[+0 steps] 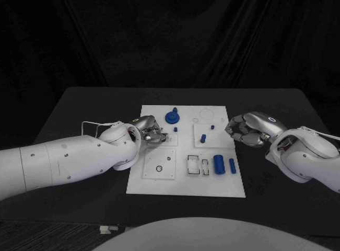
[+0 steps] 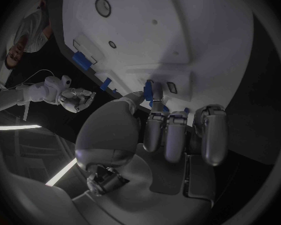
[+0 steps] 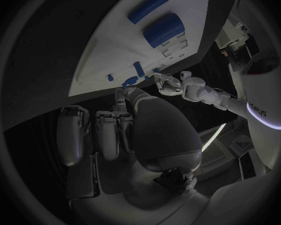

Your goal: Assemble the parts on the task board

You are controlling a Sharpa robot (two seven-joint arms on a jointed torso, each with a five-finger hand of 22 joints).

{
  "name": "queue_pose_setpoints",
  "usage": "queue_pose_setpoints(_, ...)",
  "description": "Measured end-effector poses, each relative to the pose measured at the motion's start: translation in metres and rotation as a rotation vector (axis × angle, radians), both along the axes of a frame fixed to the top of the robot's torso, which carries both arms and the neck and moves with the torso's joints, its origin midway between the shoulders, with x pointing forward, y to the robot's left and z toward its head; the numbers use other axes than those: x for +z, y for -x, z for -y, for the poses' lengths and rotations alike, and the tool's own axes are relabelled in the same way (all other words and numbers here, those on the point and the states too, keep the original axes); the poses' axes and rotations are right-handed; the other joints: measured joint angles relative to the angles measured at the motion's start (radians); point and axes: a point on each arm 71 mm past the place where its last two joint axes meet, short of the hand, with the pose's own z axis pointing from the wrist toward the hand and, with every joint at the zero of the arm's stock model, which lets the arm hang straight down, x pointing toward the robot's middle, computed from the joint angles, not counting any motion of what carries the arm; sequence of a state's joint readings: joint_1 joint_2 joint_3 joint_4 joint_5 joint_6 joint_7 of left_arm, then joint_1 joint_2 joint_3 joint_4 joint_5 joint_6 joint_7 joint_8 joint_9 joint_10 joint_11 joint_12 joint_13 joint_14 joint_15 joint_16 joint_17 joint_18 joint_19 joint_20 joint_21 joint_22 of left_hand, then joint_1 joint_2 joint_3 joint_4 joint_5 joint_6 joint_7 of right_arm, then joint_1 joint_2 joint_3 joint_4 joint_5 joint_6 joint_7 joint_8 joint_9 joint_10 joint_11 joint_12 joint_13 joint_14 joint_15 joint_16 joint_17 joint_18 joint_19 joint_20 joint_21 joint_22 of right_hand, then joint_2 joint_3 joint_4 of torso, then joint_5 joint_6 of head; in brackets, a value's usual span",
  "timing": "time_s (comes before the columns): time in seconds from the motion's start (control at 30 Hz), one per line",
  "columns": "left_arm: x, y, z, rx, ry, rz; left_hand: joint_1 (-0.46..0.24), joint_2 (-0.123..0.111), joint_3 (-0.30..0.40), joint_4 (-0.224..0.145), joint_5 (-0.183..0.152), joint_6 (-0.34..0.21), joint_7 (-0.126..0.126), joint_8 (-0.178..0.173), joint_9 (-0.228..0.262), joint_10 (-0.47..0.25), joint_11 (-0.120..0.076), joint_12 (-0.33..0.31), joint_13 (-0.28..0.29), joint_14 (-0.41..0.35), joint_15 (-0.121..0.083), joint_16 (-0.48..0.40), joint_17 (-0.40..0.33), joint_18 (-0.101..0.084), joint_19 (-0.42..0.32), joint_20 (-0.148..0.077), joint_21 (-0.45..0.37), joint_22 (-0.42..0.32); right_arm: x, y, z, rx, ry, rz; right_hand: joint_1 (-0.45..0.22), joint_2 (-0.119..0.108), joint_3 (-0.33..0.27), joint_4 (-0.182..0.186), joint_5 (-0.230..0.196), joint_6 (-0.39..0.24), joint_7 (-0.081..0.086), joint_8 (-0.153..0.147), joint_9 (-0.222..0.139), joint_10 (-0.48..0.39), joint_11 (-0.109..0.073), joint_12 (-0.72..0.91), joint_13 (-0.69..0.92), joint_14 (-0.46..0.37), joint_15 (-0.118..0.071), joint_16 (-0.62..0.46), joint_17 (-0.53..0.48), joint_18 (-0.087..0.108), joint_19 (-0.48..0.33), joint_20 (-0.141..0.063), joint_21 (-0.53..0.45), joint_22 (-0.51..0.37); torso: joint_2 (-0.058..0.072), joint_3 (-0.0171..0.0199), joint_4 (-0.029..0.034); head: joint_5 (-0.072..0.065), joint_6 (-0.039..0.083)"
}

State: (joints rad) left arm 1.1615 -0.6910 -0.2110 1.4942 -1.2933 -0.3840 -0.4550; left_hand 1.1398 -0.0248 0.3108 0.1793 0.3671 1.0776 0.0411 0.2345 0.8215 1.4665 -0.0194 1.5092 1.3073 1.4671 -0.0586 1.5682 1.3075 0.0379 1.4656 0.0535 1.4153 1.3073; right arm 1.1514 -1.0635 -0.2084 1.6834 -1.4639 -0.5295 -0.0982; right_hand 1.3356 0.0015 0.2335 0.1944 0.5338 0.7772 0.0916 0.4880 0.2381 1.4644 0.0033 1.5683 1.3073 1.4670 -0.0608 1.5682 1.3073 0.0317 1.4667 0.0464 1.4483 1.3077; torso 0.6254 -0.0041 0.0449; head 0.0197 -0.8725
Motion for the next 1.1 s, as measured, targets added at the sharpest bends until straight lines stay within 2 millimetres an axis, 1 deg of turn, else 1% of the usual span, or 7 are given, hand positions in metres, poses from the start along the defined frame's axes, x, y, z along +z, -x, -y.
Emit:
queue_pose_setpoints(0.3, -0.0012, -0.0003, -0.0001, 0.001, 0.003, 0.004, 0.0, 0.0, 0.0, 0.0, 0.0, 0.002, 0.002, -0.002, 0.001, 0.0, 0.0, 0.0, 0.0, 0.0, 0.0, 0.0, 0.0, 0.0, 0.0, 0.0, 0.0, 0.0, -0.0001, 0.0002, 0.0004, -0.001, 0.0, 0.0, 0.0, 0.0, 0.0, 0.0, 0.0, 0.0, 0.0, 0.0, 0.0, 0.0, 0.0, 0.0, 0.0, 0.0, 0.0, 0.0, 0.0, 0.0, 0.0, 0.0, 0.0, 0.0, 0.0, -0.0001, 0.0002, 0.0, 0.0)
queue_pose_setpoints(0.5, -0.0016, -0.0009, -0.0002, 0.002, 0.003, 0.006, 0.0, 0.0, -0.001, 0.007, -0.035, 0.002, 0.002, -0.002, 0.001, 0.0, 0.0, 0.0, 0.0, 0.0, 0.0, 0.0, 0.0, 0.0, 0.0, 0.0, -0.004, 0.0, -0.0003, 0.0004, 0.0007, -0.001, 0.001, -0.001, 0.0, 0.0, 0.0, 0.0, 0.0, 0.0, 0.0, 0.0, 0.0, 0.0, 0.0, 0.0, 0.0, 0.0, 0.0, 0.0, 0.0, 0.0, 0.0, 0.0, 0.0, 0.0, 0.0, -0.0008, 0.0002, 0.0, 0.0)
queue_pose_setpoints(0.6, -0.0018, -0.0011, 0.0001, 0.002, 0.004, 0.007, 0.0, 0.0, 0.001, 0.01, -0.042, 0.002, 0.002, -0.002, 0.001, 0.0, 0.0, 0.0, 0.0, 0.0, 0.0, 0.0, 0.0, 0.0, 0.0, 0.0, -0.004, 0.0, -0.0003, 0.0005, 0.0009, -0.002, 0.001, -0.001, 0.0, 0.0, 0.0, 0.0, 0.0, 0.0, 0.0, 0.0, 0.0, 0.0, 0.0, 0.0, 0.0, 0.0, 0.0, 0.0, 0.0, 0.0, 0.0, 0.0, 0.0, 0.0, 0.0, -0.0008, 0.0003, 0.0, 0.0)
queue_pose_setpoints(0.73, -0.0021, -0.0014, 0.0, 0.001, 0.004, 0.008, 0.0, 0.0, 0.001, 0.01, -0.042, 0.002, 0.002, -0.006, 0.001, 0.0, 0.0, 0.0, 0.0, 0.0, 0.0, 0.0, 0.0, 0.0, 0.0, 0.0, -0.004, 0.0, -0.0004, 0.0005, 0.001, -0.002, 0.001, -0.002, 0.0, 0.0, 0.0, 0.0, 0.0, 0.0, 0.0, 0.0, 0.0, 0.0, 0.0, 0.0, 0.0, 0.0, 0.0, 0.0, 0.0, 0.0, 0.0, 0.0, 0.0, 0.0, 0.0, -0.0008, 0.0002, 0.0, 0.0)
queue_pose_setpoints(0.8, -0.0023, -0.0015, -0.0001, 0.001, 0.004, 0.008, 0.0, 0.0, 0.001, 0.01, -0.048, 0.002, 0.002, -0.006, 0.001, 0.0, 0.0, 0.0, 0.0, 0.0, 0.0, 0.0, 0.0, 0.0, 0.0, 0.0, -0.004, 0.0, -0.0005, 0.0006, 0.0009, -0.002, 0.001, -0.002, 0.0, 0.0, 0.0, 0.0, 0.0, 0.0, 0.0, 0.0, 0.0, 0.0, 0.0, 0.0, 0.0, 0.0, 0.0, 0.0, 0.0, 0.0, 0.0, 0.0, 0.0, 0.0, 0.0, -0.0008, 0.0002, 0.0, 0.0)
queue_pose_setpoints(1.1, -0.0026, -0.0015, -0.0011, 0.0, 0.004, 0.008, 0.0, 0.0, 0.001, 0.01, -0.049, 0.002, 0.002, -0.006, 0.001, 0.0, 0.0, 0.0, 0.0, 0.0, 0.0, 0.0, 0.0, 0.0, 0.0, 0.0, -0.004, 0.0, -0.0007, 0.0005, 0.0008, -0.001, 0.001, -0.003, 0.0, 0.0, 0.0, 0.0, 0.0, 0.0, 0.0, 0.0, 0.0, 0.0, 0.0, 0.0, 0.0, 0.0, 0.0, 0.0, 0.0, 0.0, 0.0, 0.0, 0.0, 0.0, 0.0, -0.0004, 0.0001, 0.004, 0.0)
